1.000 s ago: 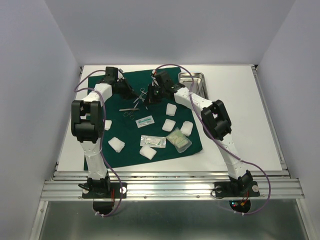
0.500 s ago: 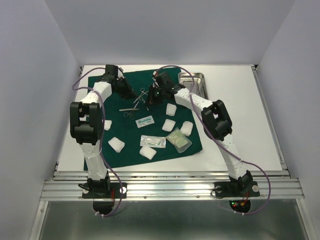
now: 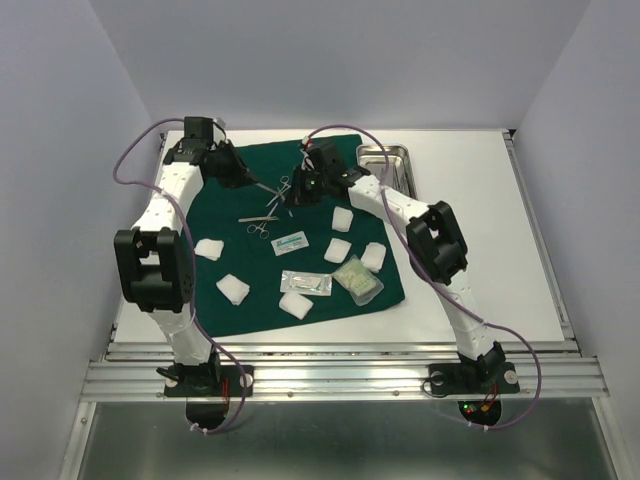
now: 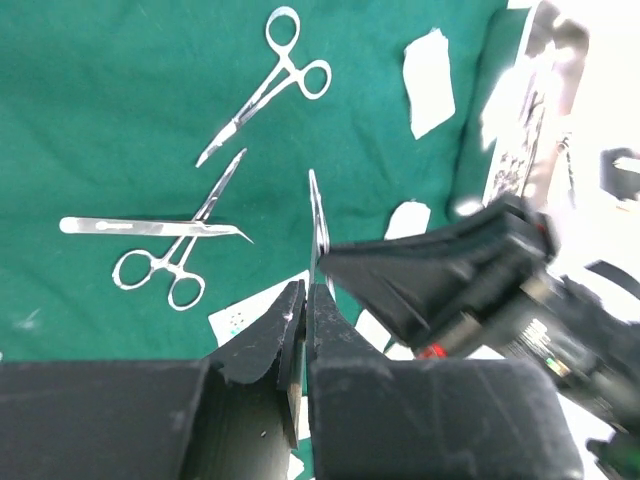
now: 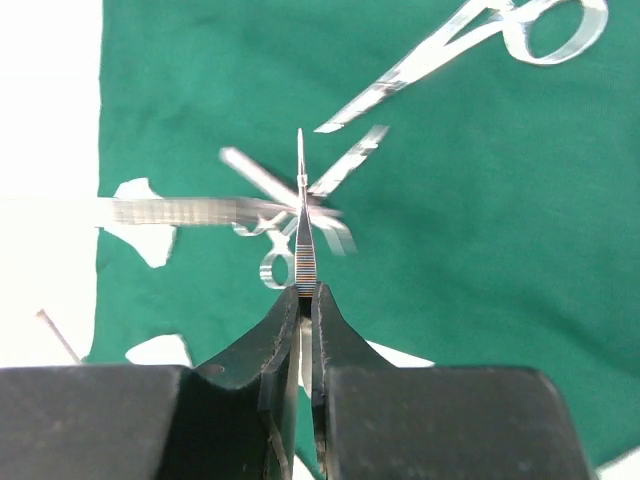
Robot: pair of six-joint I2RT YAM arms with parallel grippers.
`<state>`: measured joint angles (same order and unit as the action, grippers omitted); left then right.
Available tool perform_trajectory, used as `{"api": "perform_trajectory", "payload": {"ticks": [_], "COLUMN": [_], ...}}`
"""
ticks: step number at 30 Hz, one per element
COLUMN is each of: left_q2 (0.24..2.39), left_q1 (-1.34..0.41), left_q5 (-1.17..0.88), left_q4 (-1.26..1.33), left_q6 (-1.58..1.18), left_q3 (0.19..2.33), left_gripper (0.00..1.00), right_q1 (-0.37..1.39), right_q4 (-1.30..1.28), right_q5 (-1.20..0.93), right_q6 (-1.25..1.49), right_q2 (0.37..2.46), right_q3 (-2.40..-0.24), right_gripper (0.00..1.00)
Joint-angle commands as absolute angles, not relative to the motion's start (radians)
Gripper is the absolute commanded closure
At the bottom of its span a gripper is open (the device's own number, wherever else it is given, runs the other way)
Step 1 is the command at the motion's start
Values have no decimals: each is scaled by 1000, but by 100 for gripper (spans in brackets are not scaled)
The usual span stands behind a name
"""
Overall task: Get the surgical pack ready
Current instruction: Adjust the medical item, then place the medical item in the container.
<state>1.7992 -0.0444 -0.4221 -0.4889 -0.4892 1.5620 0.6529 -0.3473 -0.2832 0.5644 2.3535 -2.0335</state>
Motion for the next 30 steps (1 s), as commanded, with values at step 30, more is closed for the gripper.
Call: {"api": "perform_trajectory", "payload": {"ticks": [30], "left_q2": [1612], "left_q1": [21], "left_q5": [-406], "left_q4": [-456], "left_q6": [-451], "left_q3": [1465], "left_gripper": [100], "right_q1": [439], "right_q4": [-379], "right_q5": [150], "right_q6": [361], "right_q2": [2109], "right_q3": [-1904], "right_gripper": [99]}}
